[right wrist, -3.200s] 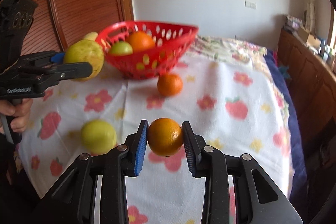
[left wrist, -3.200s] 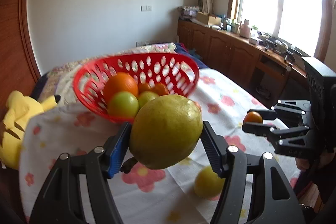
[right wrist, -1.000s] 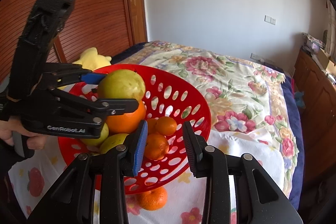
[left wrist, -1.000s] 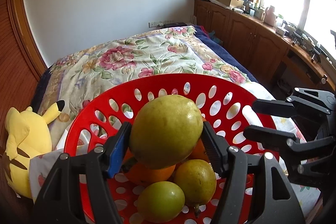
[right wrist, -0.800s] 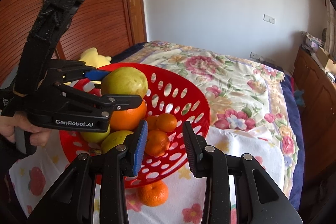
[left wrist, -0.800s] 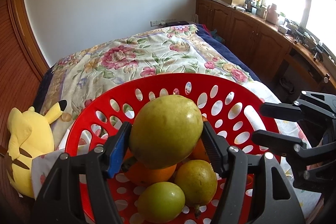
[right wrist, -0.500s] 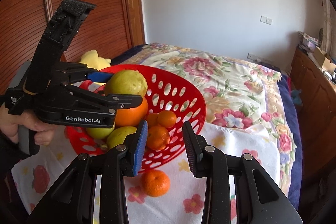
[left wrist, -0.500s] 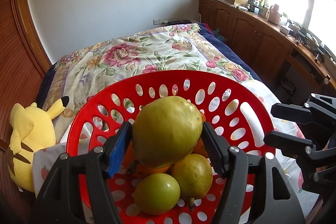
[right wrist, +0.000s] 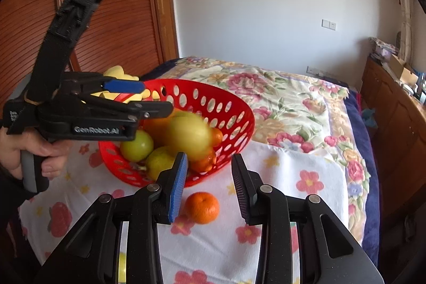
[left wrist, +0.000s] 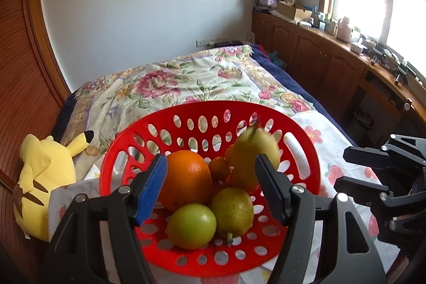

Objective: Organize fruits
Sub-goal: 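Carry both fruits into the red basket and open both tools, then grasp a green citrus with the left tool while the right tool approaches a mandarin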

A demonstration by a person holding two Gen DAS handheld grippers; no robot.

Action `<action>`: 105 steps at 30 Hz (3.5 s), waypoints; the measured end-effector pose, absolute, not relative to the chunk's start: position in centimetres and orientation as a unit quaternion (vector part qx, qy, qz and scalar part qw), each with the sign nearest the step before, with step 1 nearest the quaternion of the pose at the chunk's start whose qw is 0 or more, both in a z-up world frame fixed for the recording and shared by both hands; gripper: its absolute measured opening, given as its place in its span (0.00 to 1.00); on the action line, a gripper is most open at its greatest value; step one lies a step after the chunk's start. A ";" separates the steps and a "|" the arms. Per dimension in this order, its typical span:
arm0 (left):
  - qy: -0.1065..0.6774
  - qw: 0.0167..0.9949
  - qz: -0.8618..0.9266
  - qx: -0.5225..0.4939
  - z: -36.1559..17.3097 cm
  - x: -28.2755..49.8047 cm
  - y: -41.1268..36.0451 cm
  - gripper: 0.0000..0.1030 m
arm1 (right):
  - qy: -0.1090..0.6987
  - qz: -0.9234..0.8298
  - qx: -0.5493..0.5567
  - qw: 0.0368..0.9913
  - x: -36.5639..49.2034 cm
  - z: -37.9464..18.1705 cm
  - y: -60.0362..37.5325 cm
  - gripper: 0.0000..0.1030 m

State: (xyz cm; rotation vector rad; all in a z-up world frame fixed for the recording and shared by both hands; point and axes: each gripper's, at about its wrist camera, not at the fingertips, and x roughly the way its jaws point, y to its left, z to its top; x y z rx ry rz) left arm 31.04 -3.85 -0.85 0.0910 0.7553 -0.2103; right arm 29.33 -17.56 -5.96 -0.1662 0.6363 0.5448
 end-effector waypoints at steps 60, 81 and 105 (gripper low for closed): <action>0.350 0.923 -0.158 0.018 -10.6 11.9 -6.9 0.65 | 0.315 0.214 -0.021 0.924 17.6 -12.1 -20.5 0.44; 0.394 0.901 -0.178 0.021 -11.7 13.7 -8.1 0.65 | 0.325 0.218 -0.028 0.920 17.8 -12.5 -19.8 0.45; 0.364 0.919 -0.150 -0.018 -9.8 13.5 -1.3 0.49 | 0.338 0.221 -0.060 0.913 20.4 -12.4 -17.9 0.46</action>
